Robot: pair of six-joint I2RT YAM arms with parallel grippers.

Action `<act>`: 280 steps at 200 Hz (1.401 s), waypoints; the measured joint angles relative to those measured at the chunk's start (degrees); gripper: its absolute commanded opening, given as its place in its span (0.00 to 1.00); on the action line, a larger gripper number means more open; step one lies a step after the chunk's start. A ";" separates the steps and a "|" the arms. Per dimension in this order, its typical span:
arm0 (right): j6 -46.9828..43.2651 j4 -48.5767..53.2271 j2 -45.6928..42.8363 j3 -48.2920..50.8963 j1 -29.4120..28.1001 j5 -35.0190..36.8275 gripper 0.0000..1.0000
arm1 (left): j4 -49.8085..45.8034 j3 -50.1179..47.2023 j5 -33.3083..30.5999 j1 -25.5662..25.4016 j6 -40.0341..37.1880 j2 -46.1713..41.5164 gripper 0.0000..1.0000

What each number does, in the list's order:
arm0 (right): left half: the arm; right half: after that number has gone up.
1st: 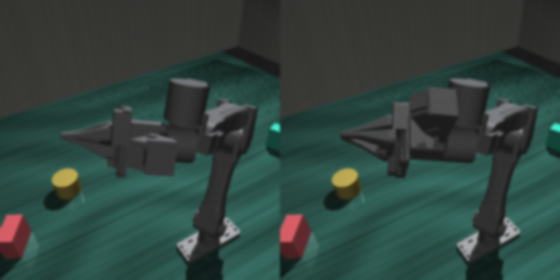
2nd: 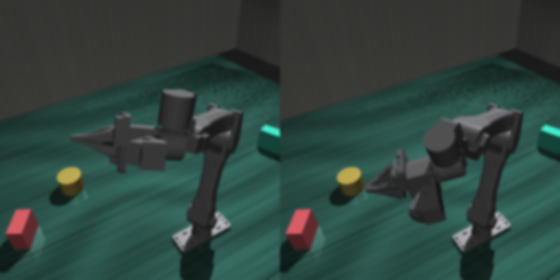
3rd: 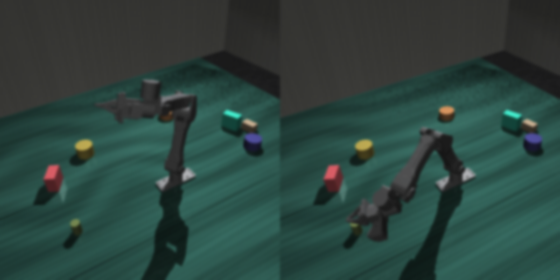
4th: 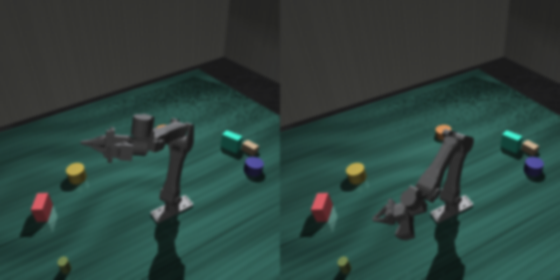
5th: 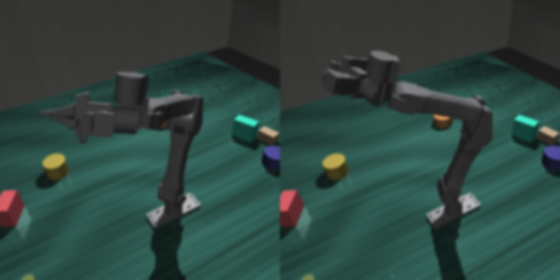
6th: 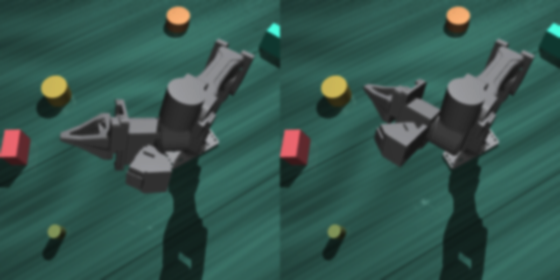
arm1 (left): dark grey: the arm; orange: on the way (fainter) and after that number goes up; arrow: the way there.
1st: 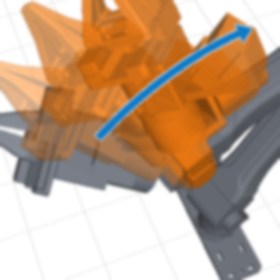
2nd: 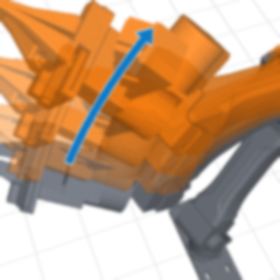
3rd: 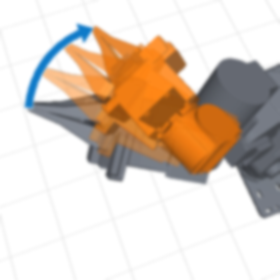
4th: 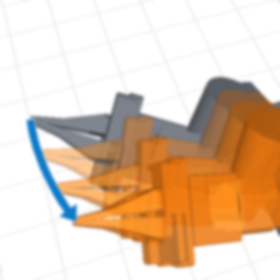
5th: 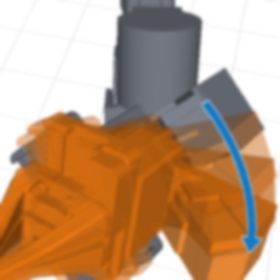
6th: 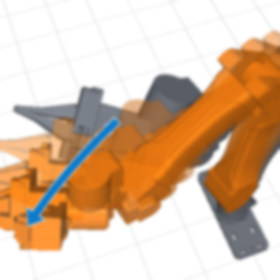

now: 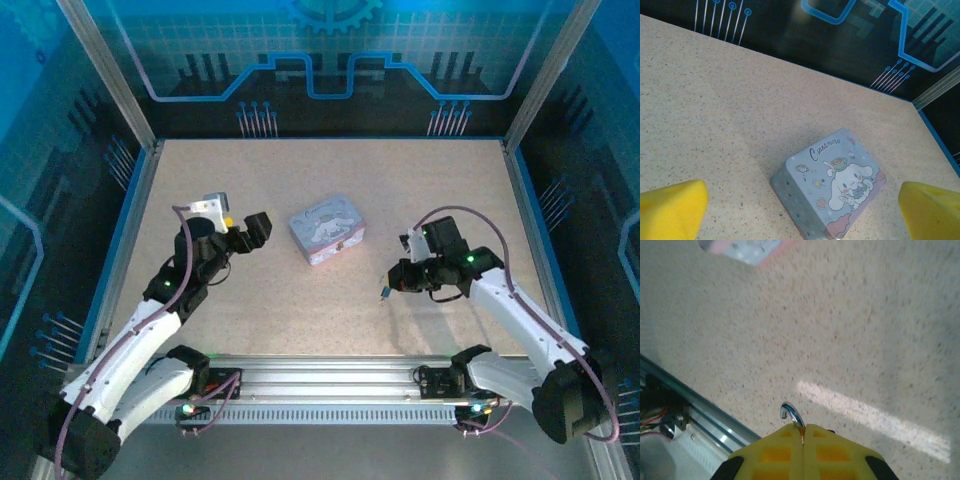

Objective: Unlock the padlock with the key

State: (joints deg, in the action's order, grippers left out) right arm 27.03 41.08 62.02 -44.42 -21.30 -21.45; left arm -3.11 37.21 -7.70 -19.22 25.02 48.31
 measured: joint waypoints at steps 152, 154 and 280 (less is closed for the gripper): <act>1.16 -6.97 21.53 1.49 -3.19 -1.53 0.04 | 0.02 -0.70 -0.04 0.00 -0.20 -0.07 0.99; 1.11 -7.04 21.70 1.44 -3.19 -1.53 0.04 | 0.02 -0.70 -0.04 0.00 -0.24 -0.07 0.99; 0.07 -12.22 27.17 -0.59 -3.19 -1.49 0.19 | 0.00 -0.70 -0.46 0.11 -1.20 -0.07 0.99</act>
State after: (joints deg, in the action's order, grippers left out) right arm 27.09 28.86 89.19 -45.01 -24.49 -22.94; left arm -3.11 36.51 -8.16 -19.11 23.81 48.25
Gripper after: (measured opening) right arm 0.138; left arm 0.990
